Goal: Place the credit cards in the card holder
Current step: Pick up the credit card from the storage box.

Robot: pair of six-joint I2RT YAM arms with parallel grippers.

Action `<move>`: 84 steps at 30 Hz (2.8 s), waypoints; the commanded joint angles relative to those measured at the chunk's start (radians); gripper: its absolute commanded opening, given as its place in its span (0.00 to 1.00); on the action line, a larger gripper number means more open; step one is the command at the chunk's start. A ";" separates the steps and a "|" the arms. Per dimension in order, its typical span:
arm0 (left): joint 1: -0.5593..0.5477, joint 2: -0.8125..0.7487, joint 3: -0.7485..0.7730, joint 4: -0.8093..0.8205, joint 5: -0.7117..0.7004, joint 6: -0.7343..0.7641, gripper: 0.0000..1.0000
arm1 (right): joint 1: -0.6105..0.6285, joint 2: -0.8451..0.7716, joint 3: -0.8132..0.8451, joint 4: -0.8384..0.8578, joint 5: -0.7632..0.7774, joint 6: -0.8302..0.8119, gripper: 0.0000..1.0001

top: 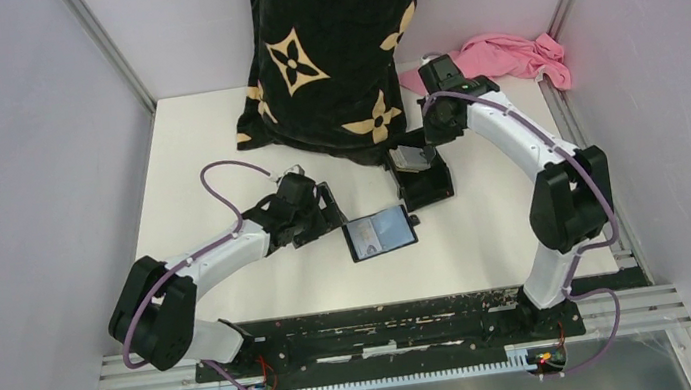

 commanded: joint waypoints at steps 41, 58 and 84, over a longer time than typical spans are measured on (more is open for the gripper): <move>0.042 -0.133 -0.068 0.563 0.915 0.107 0.76 | 0.171 -0.617 -0.581 0.240 -0.947 0.230 0.01; 0.042 -0.130 -0.141 0.660 1.060 0.039 0.50 | 0.170 -0.519 -0.652 0.473 -1.045 0.362 0.01; 0.043 -0.196 -0.161 0.422 0.547 0.024 0.03 | 0.203 -0.555 -0.383 0.085 -0.250 -0.017 0.62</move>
